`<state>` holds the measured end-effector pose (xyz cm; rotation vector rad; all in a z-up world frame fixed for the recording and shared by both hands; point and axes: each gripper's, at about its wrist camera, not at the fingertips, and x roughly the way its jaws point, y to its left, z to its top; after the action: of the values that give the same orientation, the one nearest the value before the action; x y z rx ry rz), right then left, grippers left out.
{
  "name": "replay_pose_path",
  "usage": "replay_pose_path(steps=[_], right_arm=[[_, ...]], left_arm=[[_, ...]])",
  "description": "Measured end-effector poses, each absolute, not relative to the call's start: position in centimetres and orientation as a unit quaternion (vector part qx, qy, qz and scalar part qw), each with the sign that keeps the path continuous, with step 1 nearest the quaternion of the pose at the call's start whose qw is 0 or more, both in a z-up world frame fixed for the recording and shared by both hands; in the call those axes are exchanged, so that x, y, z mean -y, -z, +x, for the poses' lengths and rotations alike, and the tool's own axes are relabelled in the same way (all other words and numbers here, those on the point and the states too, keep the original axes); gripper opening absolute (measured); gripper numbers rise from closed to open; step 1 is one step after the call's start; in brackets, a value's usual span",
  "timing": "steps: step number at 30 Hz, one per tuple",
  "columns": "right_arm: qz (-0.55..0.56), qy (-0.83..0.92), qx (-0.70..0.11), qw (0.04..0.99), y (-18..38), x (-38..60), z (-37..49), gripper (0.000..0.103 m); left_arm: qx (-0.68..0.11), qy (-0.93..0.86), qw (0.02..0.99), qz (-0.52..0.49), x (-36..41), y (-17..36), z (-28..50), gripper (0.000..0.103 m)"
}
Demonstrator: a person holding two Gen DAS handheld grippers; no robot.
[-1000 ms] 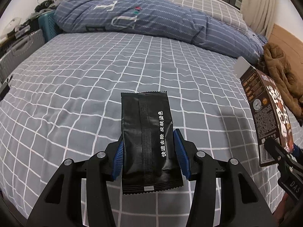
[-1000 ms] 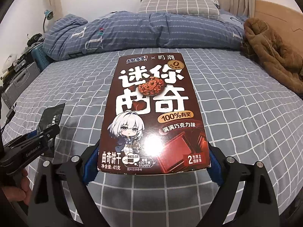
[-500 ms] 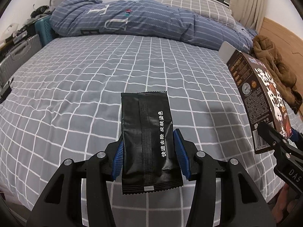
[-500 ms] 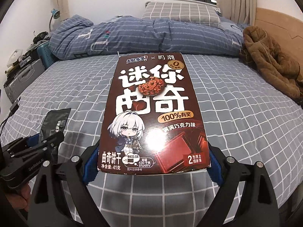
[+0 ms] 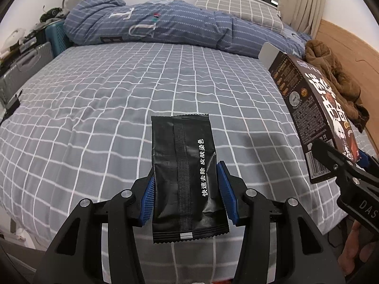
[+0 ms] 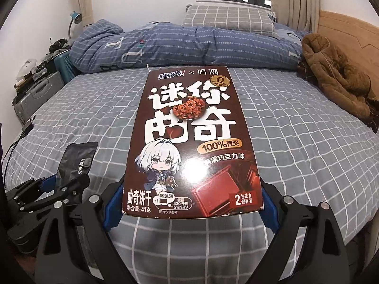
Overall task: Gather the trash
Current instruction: 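Carry the black sachet and cookie box with both grippers over the bin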
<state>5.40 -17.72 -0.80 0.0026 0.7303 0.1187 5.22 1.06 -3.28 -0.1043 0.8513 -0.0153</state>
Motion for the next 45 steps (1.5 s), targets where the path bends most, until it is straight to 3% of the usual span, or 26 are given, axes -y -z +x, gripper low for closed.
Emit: replay_pose_path(steps=[16, 45], right_arm=[[0.008, -0.058, -0.374, 0.926, 2.0, 18.8, -3.1, 0.087], [-0.005, -0.077, -0.468, 0.881, 8.9, 19.4, -17.4, 0.087]], left_arm=[[-0.416, 0.022, 0.907, -0.061, -0.2, 2.9, -3.1, 0.048], [-0.491, 0.027, 0.868, -0.071, -0.3, 8.5, -16.4, 0.048]])
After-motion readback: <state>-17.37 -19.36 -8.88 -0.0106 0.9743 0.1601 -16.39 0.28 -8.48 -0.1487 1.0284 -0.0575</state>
